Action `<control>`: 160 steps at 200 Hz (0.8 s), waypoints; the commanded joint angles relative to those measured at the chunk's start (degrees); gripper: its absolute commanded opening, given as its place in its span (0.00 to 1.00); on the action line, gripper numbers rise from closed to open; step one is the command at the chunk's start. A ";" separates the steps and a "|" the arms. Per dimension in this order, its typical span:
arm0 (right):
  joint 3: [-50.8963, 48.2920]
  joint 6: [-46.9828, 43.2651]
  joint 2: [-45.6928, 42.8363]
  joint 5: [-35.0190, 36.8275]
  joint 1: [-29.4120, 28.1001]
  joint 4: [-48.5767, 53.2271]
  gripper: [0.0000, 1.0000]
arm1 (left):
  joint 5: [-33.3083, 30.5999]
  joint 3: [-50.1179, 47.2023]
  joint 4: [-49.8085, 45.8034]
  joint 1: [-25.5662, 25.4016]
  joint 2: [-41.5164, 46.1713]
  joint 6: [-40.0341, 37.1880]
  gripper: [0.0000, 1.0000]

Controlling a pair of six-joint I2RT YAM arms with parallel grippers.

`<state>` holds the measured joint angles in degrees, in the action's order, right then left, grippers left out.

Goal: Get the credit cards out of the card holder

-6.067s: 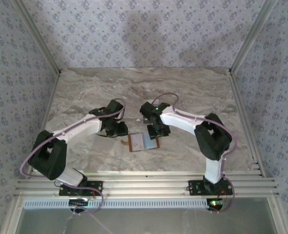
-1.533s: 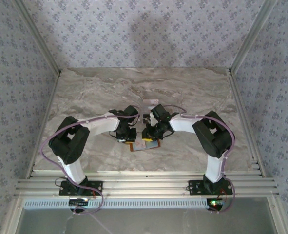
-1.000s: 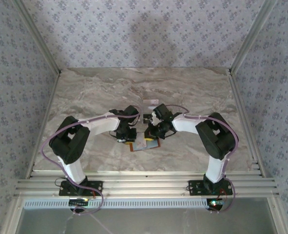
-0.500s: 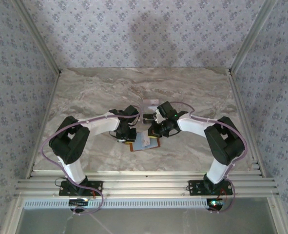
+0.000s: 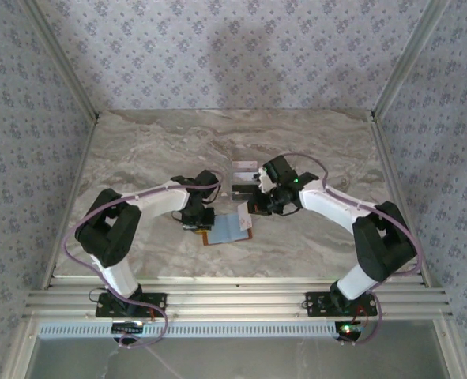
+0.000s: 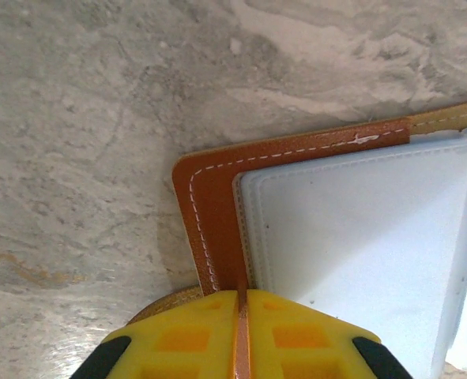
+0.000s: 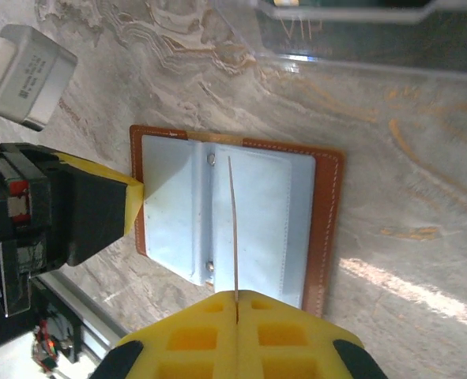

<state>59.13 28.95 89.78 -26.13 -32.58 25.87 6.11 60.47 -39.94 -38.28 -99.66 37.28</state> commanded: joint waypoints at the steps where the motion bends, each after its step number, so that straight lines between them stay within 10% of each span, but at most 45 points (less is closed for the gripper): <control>1: 3.43 -9.79 -2.53 4.16 0.14 5.94 0.00 | -1.53 -0.94 -2.32 0.65 2.26 -1.41 0.14; 160: 32.65 -69.50 11.05 20.91 2.76 32.77 0.00 | 0.58 -6.10 3.84 5.42 14.60 0.84 0.25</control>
<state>85.97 -29.15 97.93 -8.14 -30.33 52.25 5.65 55.46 -37.23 -34.22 -88.20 37.15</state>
